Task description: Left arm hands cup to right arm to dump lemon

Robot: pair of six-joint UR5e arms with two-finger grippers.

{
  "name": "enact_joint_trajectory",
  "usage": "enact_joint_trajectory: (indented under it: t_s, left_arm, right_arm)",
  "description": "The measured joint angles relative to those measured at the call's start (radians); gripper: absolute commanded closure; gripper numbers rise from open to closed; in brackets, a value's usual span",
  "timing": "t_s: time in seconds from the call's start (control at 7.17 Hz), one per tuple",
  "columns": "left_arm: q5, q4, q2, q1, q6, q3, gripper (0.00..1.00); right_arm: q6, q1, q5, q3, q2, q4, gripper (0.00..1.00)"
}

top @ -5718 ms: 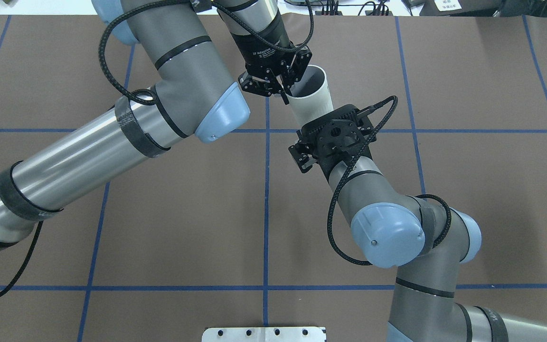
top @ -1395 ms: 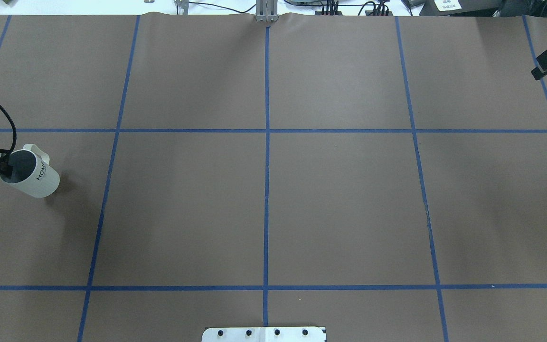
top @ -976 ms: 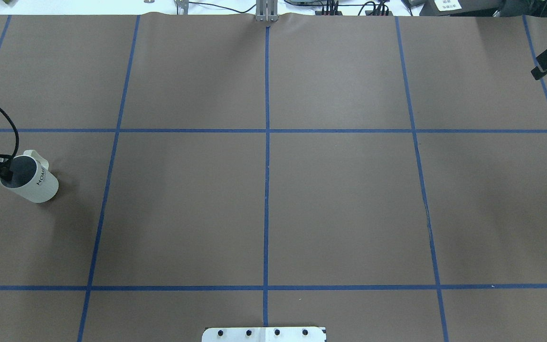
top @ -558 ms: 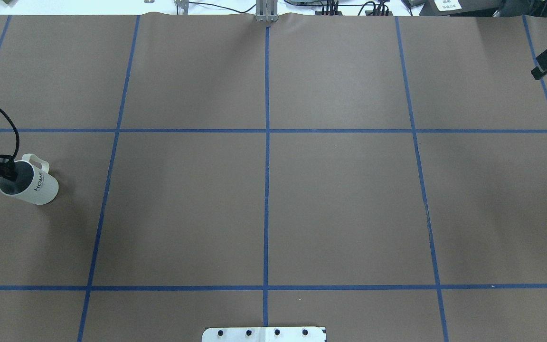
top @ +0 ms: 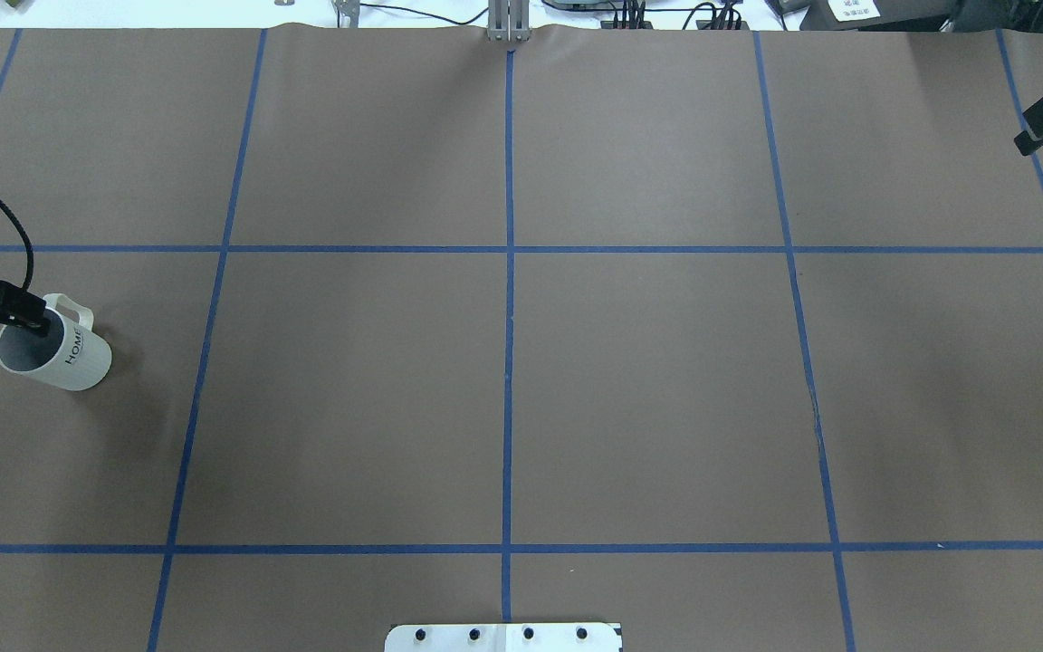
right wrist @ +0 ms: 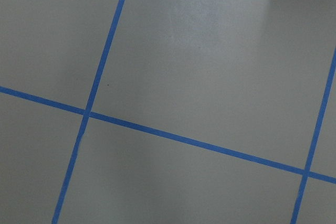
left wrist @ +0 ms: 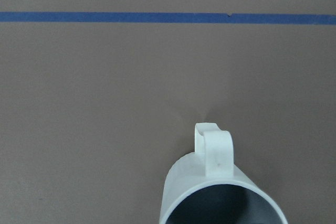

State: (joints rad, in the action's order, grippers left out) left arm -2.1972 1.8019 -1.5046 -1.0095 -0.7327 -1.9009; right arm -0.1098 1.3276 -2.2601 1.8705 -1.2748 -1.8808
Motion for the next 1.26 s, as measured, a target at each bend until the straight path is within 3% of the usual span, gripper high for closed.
enact_joint_trajectory:
  t_s: [0.42, 0.98, 1.26]
  left_arm:
    - [-0.001, -0.21, -0.004, -0.068, 0.22, -0.105, 0.0]
    - [-0.007, -0.23, 0.031, -0.231, 0.516, -0.076, 0.0]
    - [-0.036, -0.224, 0.066, -0.313, 0.58, -0.049, 0.0]
  right_arm:
    - [0.155, 0.051, 0.006, -0.006, -0.011, -0.094, 0.0]
    - [0.415, 0.179, -0.015, -0.019, -0.176, -0.134, 0.0]
    - [0.445, 0.231, -0.07, -0.023, -0.267, -0.131, 0.0]
